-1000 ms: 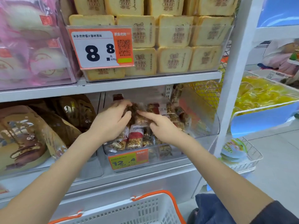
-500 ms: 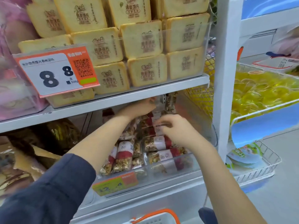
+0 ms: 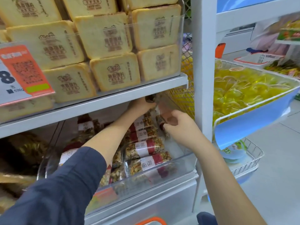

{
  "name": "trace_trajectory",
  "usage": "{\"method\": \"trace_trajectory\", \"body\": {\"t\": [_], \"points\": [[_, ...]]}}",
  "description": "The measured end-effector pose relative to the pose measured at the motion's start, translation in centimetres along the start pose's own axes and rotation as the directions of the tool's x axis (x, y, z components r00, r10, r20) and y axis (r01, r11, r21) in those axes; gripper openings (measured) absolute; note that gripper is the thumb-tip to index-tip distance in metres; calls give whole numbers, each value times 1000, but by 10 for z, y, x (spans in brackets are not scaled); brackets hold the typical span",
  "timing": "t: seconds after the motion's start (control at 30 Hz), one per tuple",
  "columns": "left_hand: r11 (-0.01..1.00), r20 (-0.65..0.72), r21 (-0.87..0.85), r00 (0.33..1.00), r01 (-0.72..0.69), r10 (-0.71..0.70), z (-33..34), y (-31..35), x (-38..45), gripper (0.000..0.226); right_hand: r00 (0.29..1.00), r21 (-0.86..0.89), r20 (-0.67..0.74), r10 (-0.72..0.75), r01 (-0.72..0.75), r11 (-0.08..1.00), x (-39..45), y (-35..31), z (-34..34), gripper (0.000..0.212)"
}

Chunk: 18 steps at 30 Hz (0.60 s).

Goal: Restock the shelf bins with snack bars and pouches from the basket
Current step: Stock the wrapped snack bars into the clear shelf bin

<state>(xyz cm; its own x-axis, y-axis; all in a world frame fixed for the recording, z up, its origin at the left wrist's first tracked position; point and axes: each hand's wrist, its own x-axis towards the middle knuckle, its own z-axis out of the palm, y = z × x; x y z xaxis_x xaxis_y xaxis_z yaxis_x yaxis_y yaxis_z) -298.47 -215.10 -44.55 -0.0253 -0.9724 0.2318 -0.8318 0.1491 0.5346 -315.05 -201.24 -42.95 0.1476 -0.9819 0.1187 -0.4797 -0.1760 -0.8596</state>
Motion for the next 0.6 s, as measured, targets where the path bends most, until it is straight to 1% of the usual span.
{"method": "trace_trajectory", "body": {"t": [0.03,0.07,0.1,0.13,0.17,0.2,0.23,0.27,0.3,0.33,0.37,0.43,0.47,0.53,0.6], "points": [[993,-4,61,995,-98,99,-9,-1,-10,36,1000,13,-14,0,0,1000,1,-1,0,24],[964,-7,143,973,-225,229,-19,-2,-23,30,999,21,-37,-1,1,1000,1,0,0,23],[908,18,230,934,-351,356,-31,-3,-38,27,998,34,-68,2,0,999,2,-1,0,23],[855,91,281,899,-436,428,-42,-4,-54,27,996,41,-94,12,-8,999,3,-2,1,24],[829,198,291,878,-478,437,-53,-6,-68,27,994,30,-108,22,-19,999,2,-3,1,27],[829,332,297,865,-474,375,-62,-6,-82,25,994,-7,-102,35,-36,999,2,-4,1,30],[838,465,319,844,-443,269,-69,-8,-91,25,995,-51,-83,46,-51,997,0,-5,-1,32],[844,548,348,819,-407,169,-75,-9,-98,28,996,-84,-58,66,-71,994,-2,-5,-3,34],[856,572,359,812,-373,114,-80,-11,-98,33,995,-90,-41,90,-93,992,-5,-5,-6,36],[877,559,335,822,-345,110,-85,-9,-97,36,993,-67,-37,114,-116,991,-7,-4,-8,38],[899,521,293,842,-327,136,-86,-4,-92,37,990,-23,-46,135,-136,990,-10,-3,-9,39],[922,433,194,872,-336,227,-77,4,-75,35,983,72,-86,163,-157,985,-15,-3,-8,35],[924,419,147,869,-353,265,-66,9,-66,33,979,105,-114,171,-160,982,-17,-3,-6,34],[899,453,109,826,-425,335,-39,18,-49,31,970,140,-168,176,-153,978,-20,-3,-7,31],[853,504,159,784,-496,362,-11,21,-34,34,965,212,-177,192,-153,965,-22,-3,-10,26]]}}
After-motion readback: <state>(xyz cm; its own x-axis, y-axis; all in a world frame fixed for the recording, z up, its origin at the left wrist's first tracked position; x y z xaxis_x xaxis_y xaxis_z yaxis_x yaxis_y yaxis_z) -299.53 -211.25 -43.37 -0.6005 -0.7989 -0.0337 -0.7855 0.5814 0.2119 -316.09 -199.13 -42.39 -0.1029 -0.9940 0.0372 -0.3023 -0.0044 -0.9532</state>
